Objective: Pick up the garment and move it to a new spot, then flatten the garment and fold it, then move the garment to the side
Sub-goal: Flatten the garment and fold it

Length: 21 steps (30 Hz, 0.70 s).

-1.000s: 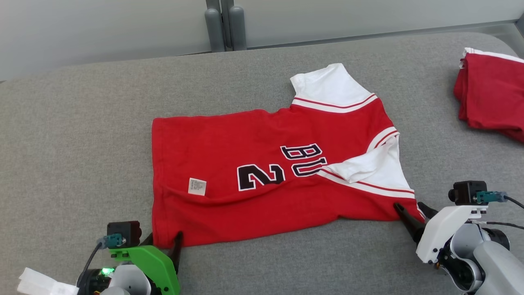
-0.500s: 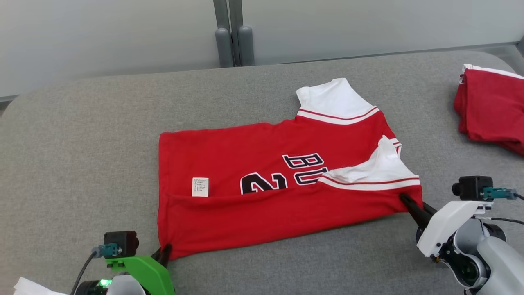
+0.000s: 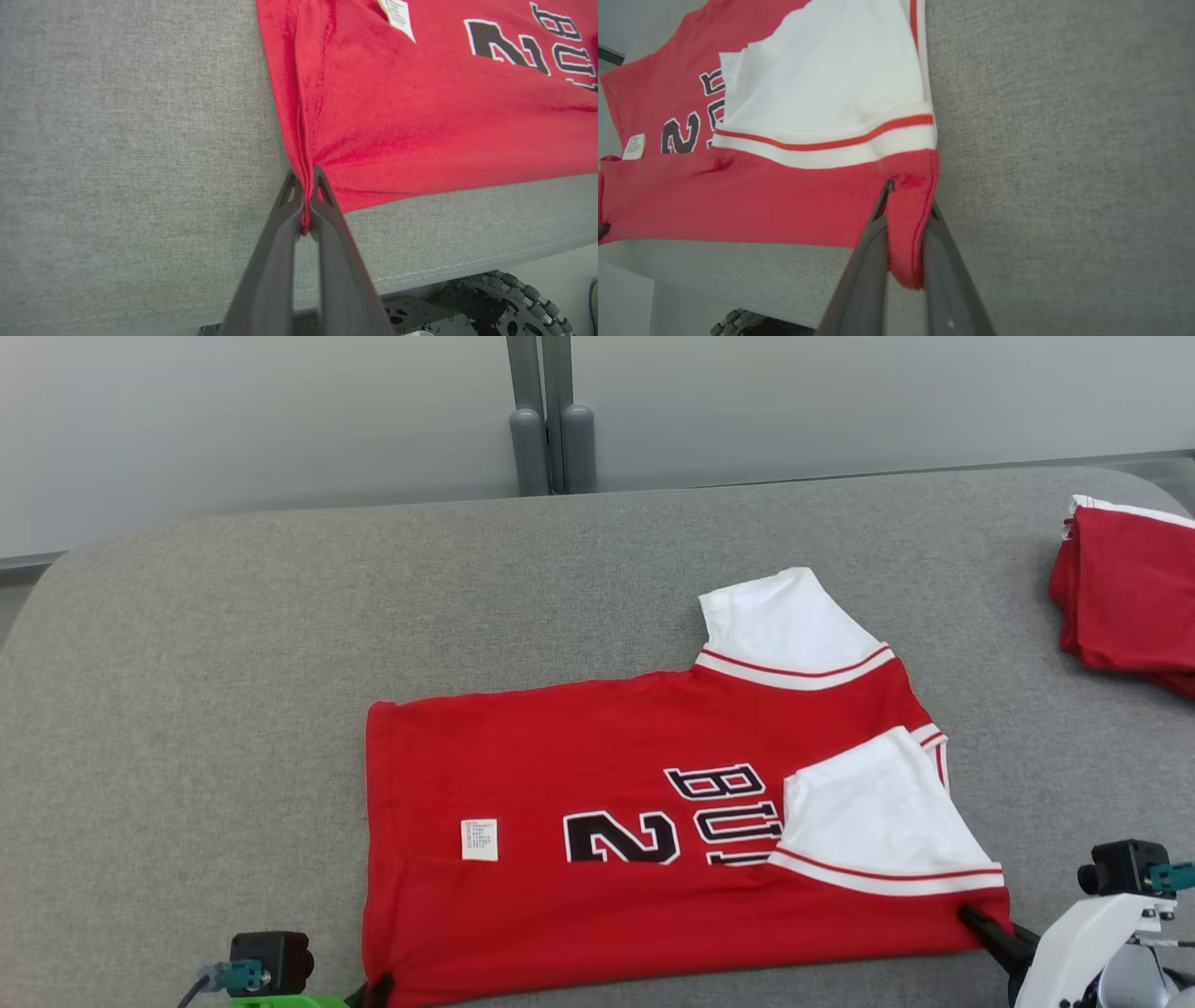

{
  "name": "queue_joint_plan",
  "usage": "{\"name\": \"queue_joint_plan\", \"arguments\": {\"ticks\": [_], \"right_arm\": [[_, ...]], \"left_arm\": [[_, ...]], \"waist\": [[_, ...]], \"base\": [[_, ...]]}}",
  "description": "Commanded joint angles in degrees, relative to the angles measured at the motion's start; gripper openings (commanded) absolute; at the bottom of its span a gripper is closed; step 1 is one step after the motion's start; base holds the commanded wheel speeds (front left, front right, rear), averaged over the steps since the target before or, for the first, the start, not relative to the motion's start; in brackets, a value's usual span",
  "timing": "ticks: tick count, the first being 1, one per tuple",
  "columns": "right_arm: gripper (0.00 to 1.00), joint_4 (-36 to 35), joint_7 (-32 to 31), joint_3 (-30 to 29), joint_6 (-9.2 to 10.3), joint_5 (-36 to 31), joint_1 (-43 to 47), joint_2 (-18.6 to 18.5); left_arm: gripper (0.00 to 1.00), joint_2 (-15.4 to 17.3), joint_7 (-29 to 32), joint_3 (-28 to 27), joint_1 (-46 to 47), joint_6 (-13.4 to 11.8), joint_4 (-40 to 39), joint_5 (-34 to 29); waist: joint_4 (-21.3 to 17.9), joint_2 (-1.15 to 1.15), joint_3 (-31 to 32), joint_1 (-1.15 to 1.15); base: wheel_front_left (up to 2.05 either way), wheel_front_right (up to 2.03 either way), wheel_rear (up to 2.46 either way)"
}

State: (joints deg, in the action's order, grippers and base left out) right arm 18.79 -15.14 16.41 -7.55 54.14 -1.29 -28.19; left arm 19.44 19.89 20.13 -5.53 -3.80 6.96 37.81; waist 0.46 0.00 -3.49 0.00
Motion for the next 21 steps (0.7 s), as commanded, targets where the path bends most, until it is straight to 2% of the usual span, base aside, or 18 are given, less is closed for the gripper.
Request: {"name": "queue_joint_plan", "arguments": {"ticks": [1, 6, 7, 8, 9, 16, 21], "right_arm": [[0.00, -0.4, -1.0, -1.1, 0.12, 0.0, 1.7, 0.0], [0.00, -2.8, -3.9, -4.0, 0.12, -1.9, 4.4, 1.9], [0.27, -3.2, -4.1, -4.5, 0.12, -2.3, 4.7, 2.3], [0.74, -3.8, -4.3, -5.1, 0.11, -3.0, 4.9, 2.9], [1.00, -4.3, -3.7, -6.0, 0.11, -3.6, 4.8, 3.3], [1.00, -9.6, -3.8, -9.9, 0.08, -5.9, 3.8, 6.1], [1.00, -13.7, -2.5, -12.4, 0.08, -7.1, 2.8, 7.0]], "left_arm": [[0.00, 1.2, 0.6, -0.5, -1.6, -0.9, -0.8, 0.0], [0.00, 2.2, 3.1, -0.6, -4.5, -2.6, -4.4, 0.7], [0.40, 2.3, 3.3, -0.6, -4.8, -2.8, -4.9, 0.8], [1.00, 2.5, 3.2, -1.0, -4.9, -3.3, -5.4, 0.7], [1.00, 2.7, 3.0, -1.2, -4.9, -3.6, -5.6, 0.4], [1.00, 3.9, 0.9, -2.6, -3.0, -4.7, -7.3, -1.3], [1.00, 3.8, -3.6, -3.8, -1.4, -5.3, -8.4, -3.2]], "waist": [[-0.1, 0.00, 0.0, 0.00], [-0.6, 0.00, 0.2, 0.00], [-0.7, 0.00, 0.2, 0.00], [-0.7, 0.00, 0.3, 0.00], [-0.8, 0.00, 0.4, 0.00], [-1.4, 0.00, 0.7, 0.00], [-1.5, 0.00, 0.5, 0.00]], "base": [[0.00, 0.00, 0.00], [0.00, 0.00, 0.00], [0.00, 0.00, 0.00], [0.00, 0.00, 0.00], [0.00, 0.00, 0.00], [0.00, 0.00, 0.00], [0.00, 0.00, 0.00]]}}
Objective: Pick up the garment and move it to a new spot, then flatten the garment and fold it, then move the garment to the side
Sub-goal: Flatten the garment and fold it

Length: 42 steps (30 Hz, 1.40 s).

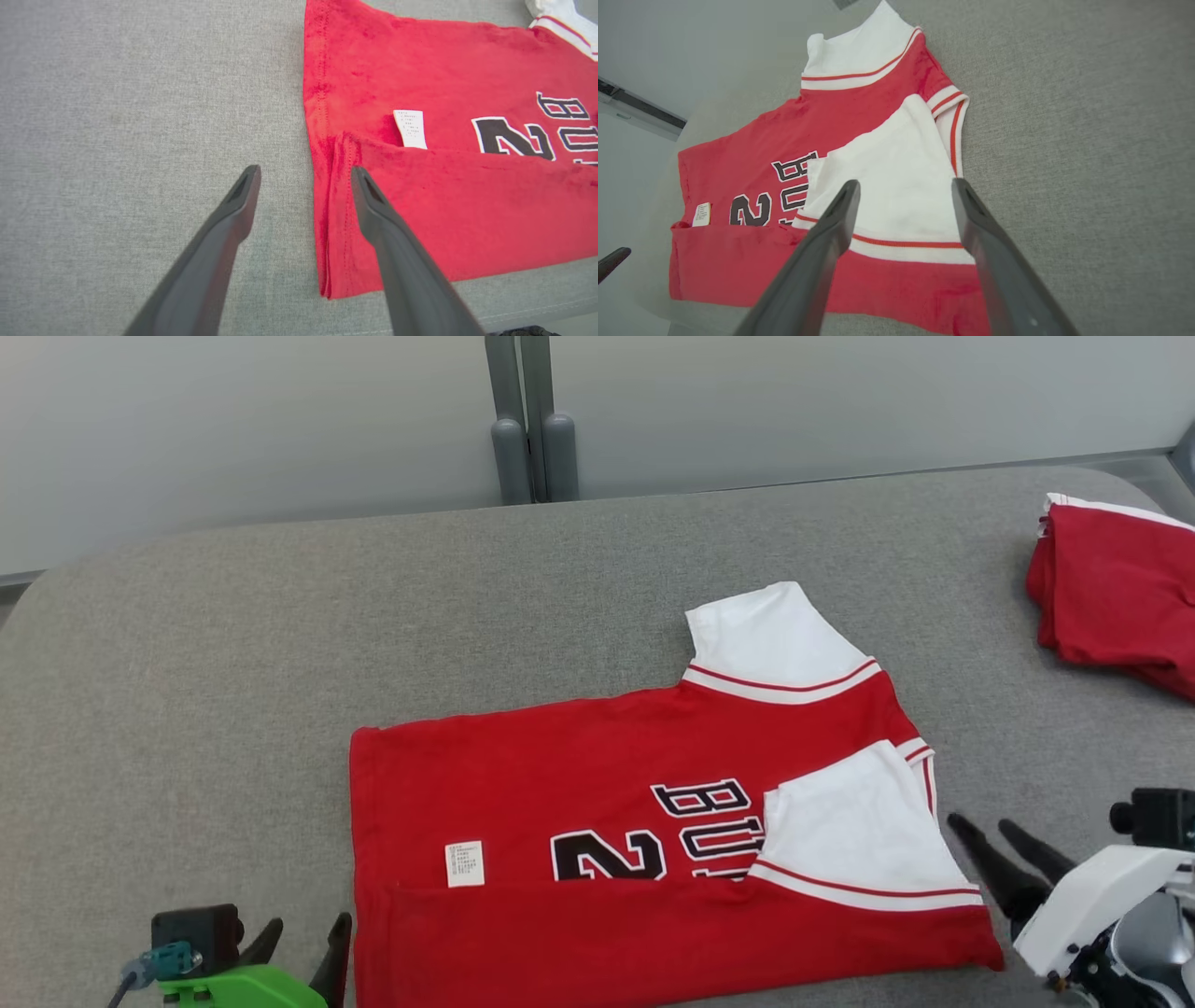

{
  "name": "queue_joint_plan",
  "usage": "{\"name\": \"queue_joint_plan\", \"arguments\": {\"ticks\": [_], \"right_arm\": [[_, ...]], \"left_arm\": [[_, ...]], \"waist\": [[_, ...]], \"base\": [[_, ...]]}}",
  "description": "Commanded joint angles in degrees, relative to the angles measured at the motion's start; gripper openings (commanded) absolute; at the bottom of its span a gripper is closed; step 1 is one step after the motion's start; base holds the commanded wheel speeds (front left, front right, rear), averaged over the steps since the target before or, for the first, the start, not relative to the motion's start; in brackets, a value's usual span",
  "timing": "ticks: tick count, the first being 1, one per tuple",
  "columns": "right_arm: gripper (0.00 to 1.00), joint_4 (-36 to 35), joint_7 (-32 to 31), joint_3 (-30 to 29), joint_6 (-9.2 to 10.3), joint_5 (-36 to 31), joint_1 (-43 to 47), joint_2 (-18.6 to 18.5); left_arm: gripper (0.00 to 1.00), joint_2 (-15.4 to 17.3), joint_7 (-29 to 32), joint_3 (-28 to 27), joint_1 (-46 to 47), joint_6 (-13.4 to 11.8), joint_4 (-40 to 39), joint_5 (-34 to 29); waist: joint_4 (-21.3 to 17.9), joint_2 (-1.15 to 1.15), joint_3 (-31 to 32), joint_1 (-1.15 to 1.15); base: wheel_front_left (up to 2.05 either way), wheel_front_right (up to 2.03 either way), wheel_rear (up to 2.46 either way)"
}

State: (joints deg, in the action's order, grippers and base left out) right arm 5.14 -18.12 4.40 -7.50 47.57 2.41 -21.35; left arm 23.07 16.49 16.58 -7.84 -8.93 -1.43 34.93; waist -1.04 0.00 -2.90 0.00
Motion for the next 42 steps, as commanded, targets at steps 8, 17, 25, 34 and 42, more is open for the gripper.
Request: {"name": "queue_joint_plan", "arguments": {"ticks": [8, 17, 25, 34, 42], "right_arm": [[1.00, -0.9, 5.2, -2.5, 0.01, -7.1, -12.4, 1.7], [1.00, 8.3, 3.0, 3.8, 0.01, -7.1, -32.4, 0.7], [1.00, 19.4, -1.5, 11.9, 0.01, -6.4, -46.3, -2.9], [1.00, 30.3, -2.9, 18.0, 0.01, -4.8, -55.4, -3.9], [1.00, 35.8, -2.7, 20.6, 0.01, -3.1, -58.9, -4.2]], "left_arm": [[1.00, -0.8, -5.9, 1.3, 10.9, 1.2, 1.6, -5.5], [1.00, -1.2, -5.0, 3.8, 23.4, 5.0, 6.8, -7.5], [1.00, -1.5, -3.3, 5.2, 29.8, 6.8, 9.2, -7.8], [1.00, -2.6, -3.4, 6.0, 32.4, 7.7, 10.3, -6.8], [1.00, -3.1, -3.5, 6.6, 33.7, 8.3, 11.4, -6.3]], "waist": [[0.9, 0.00, -6.0, 0.00], [3.2, 0.00, -15.5, 0.00], [6.1, 0.00, -20.2, 0.00], [7.7, 0.00, -22.6, 0.00], [7.5, 0.00, -23.6, 0.00]], "base": [[0.00, 0.00, 0.00], [0.00, 0.00, 0.00], [0.00, 0.00, 0.00], [0.00, 0.00, 0.00], [0.00, 0.00, 0.00]]}}
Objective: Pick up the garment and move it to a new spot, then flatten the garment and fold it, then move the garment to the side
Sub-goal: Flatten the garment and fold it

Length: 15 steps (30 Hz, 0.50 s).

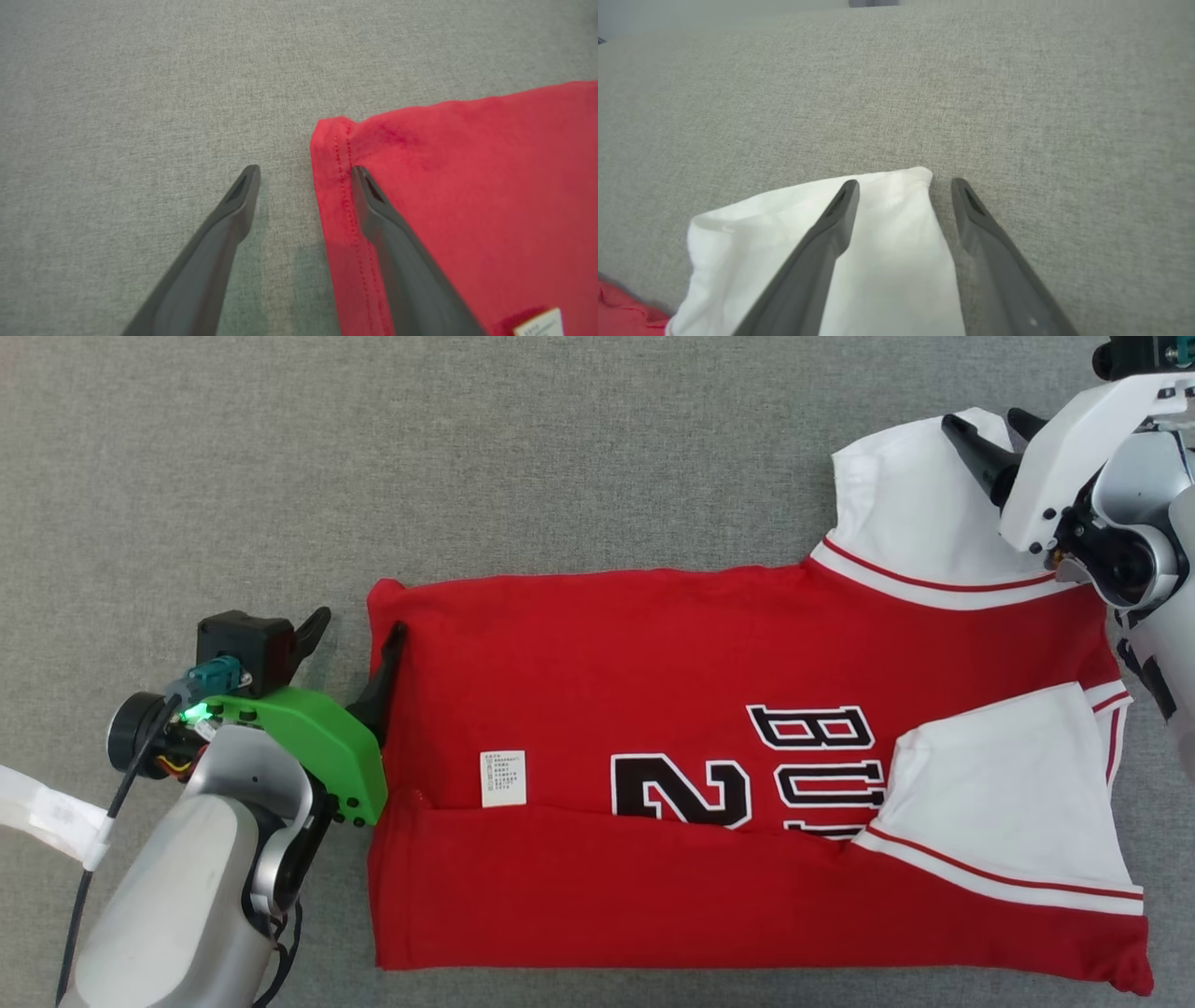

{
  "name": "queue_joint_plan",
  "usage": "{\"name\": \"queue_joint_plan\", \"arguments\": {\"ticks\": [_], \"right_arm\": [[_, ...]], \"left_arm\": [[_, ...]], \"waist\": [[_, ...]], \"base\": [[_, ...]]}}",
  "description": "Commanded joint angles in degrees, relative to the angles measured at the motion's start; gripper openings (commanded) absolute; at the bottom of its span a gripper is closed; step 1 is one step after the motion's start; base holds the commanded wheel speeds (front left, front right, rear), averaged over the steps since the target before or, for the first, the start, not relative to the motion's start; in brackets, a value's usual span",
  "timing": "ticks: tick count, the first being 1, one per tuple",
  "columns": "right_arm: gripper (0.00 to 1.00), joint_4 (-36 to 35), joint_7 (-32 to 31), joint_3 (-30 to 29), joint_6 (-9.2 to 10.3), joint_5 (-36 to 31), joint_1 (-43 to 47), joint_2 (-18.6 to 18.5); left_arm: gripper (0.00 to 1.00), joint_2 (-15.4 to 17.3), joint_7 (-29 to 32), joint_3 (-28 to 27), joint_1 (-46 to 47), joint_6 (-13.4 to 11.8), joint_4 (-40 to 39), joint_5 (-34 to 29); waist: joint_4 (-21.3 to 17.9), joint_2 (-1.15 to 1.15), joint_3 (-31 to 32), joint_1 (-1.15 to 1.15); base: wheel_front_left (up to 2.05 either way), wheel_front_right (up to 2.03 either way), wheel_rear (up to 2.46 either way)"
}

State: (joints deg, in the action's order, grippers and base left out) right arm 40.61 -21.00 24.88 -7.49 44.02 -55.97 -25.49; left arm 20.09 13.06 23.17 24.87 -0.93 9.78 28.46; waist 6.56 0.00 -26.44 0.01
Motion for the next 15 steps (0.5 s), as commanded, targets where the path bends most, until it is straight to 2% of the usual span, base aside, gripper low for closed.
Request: {"name": "queue_joint_plan", "arguments": {"ticks": [1, 7, 14, 15], "right_arm": [[1.00, 0.7, 0.1, 0.3, 0.00, 0.7, -0.6, 0.1], [1.00, 2.9, -1.4, 2.2, 0.00, 2.2, -1.7, 0.0], [1.00, 2.9, -3.2, 5.2, 0.00, 4.5, -1.6, 0.0], [0.94, 2.9, -3.4, 5.6, 0.00, 5.0, -1.7, 0.0]], "left_arm": [[1.00, -0.2, -0.2, 0.0, 1.2, 0.4, 0.3, 0.2], [1.00, -1.2, -1.1, 0.1, 2.6, 1.4, 0.1, 1.7], [1.00, -1.7, 1.6, 0.5, 4.1, 1.9, 1.1, 2.9], [1.00, -1.7, 2.5, 0.5, 4.4, 2.1, 1.5, 3.7]], "waist": [[-0.1, 0.00, -0.2, -0.01], [-0.4, 0.00, -0.8, -0.01], [-0.7, 0.00, -1.1, -0.01], [-0.7, 0.00, -1.2, -0.01]], "base": [[0.00, 0.00, 0.00], [0.00, 0.00, 0.00], [0.00, 0.00, 0.00], [0.00, 0.00, 0.00]]}}
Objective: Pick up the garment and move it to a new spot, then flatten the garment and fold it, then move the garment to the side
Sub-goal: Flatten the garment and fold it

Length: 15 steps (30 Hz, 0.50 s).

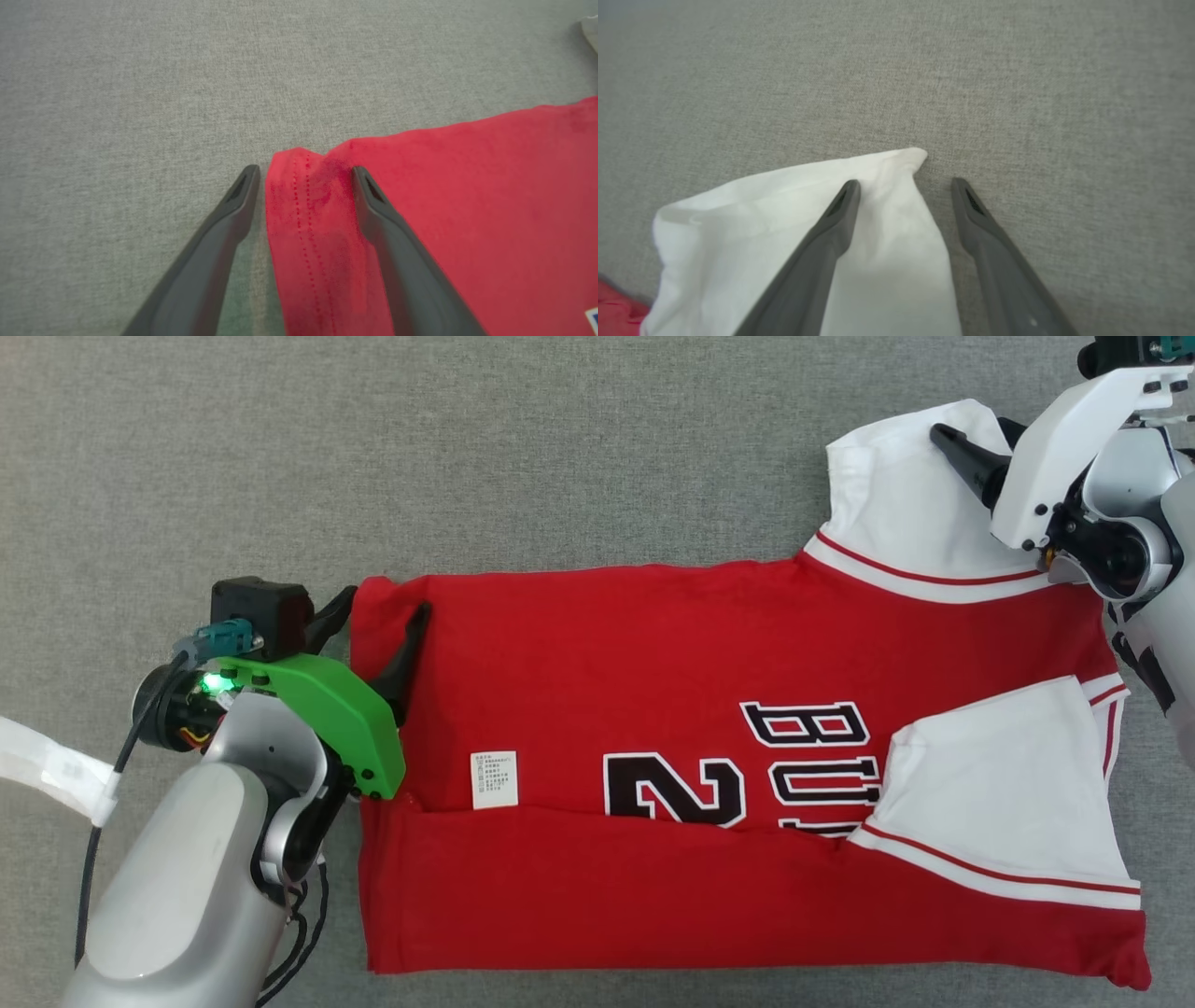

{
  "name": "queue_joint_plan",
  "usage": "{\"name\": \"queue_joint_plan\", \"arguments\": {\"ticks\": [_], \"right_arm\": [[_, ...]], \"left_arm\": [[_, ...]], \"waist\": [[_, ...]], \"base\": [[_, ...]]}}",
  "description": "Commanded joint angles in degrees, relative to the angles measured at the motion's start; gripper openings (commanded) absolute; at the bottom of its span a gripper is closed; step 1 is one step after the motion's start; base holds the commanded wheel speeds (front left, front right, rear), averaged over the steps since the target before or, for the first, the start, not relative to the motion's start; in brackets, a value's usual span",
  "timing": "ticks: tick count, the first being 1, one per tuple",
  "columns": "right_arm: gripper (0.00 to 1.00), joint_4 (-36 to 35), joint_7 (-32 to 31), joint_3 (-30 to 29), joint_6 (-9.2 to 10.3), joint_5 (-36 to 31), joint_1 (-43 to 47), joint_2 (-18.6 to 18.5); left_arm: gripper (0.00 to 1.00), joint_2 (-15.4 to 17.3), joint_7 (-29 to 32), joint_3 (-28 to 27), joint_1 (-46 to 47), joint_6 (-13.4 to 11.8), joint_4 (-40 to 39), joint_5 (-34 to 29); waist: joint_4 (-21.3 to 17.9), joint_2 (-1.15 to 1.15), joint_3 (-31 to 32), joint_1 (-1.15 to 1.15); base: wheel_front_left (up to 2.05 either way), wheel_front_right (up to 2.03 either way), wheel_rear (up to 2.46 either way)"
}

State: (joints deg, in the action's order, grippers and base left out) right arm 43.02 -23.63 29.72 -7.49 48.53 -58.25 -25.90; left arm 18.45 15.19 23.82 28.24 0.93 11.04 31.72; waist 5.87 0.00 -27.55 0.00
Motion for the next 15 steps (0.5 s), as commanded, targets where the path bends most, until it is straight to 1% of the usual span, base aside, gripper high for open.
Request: {"name": "queue_joint_plan", "arguments": {"ticks": [1, 5, 6, 7, 8, 9, 10, 11, 12, 15], "right_arm": [[0.93, 0.6, -1.0, 1.0, 0.00, 0.8, 0.5, 0.4], [0.90, 1.0, -1.6, 2.5, -0.01, 2.0, 0.4, 0.3], [0.94, 1.2, -2.1, 3.0, -0.01, 2.4, 0.4, 0.5], [0.94, 1.3, -2.3, 3.4, -0.01, 2.7, 0.5, 0.5], [0.86, 1.3, -2.4, 3.9, -0.01, 2.9, 0.5, 0.6], [0.56, 1.2, -2.5, 4.2, -0.01, 3.2, 0.5, 0.8], [0.30, 1.2, -2.5, 4.7, -0.01, 3.6, 0.5, 0.9], [0.03, 1.1, -2.5, 5.0, -0.01, 3.8, 0.5, 0.9], [0.00, 1.0, -2.5, 5.4, -0.01, 4.1, 0.5, 0.9], [0.00, 0.1, -0.5, 6.1, 0.00, 4.8, 0.1, 0.4]], "left_arm": [[1.00, 0.0, 1.3, -0.1, 1.4, 0.5, 0.7, 0.9], [1.00, 0.8, 6.2, -0.1, 3.1, 1.6, 2.9, 3.2], [1.00, 1.0, 6.8, -0.4, 3.8, 1.9, 3.3, 3.7], [1.00, 1.2, 7.8, -0.3, 4.2, 2.0, 3.9, 4.1], [0.85, 1.3, 8.8, -0.1, 4.4, 2.2, 4.4, 4.6], [0.49, 1.4, 9.5, 0.0, 4.6, 2.4, 4.7, 4.9], [0.14, 1.6, 10.4, 0.1, 4.8, 2.6, 5.1, 5.4], [0.00, 1.6, 11.0, 0.3, 4.9, 2.8, 5.2, 5.8], [0.00, 1.6, 11.3, 0.2, 5.0, 2.9, 5.2, 6.2], [0.00, 2.0, 11.6, -0.3, 5.3, 3.1, 4.9, 6.7]], "waist": [[0.0, 0.00, -0.2, 0.00], [-0.1, 0.00, -0.4, 0.00], [-0.1, 0.00, -0.4, 0.00], [-0.2, 0.00, -0.3, 0.00], [-0.4, 0.00, -0.2, 0.00], [-0.5, 0.00, -0.2, 0.00], [-0.7, 0.00, -0.1, 0.00], [-0.8, 0.00, 0.0, 0.00], [-1.0, 0.00, 0.1, 0.00], [-1.3, 0.00, 0.6, 0.00]], "base": [[0.00, 0.00, 0.00], [0.00, 0.00, 0.00], [0.00, 0.00, 0.00], [0.00, 0.00, 0.00], [0.00, 0.00, 0.00], [0.00, 0.00, 0.00], [0.00, 0.00, 0.00], [0.00, 0.00, 0.00], [0.00, 0.00, 0.00], [0.00, 0.00, 0.00]]}}
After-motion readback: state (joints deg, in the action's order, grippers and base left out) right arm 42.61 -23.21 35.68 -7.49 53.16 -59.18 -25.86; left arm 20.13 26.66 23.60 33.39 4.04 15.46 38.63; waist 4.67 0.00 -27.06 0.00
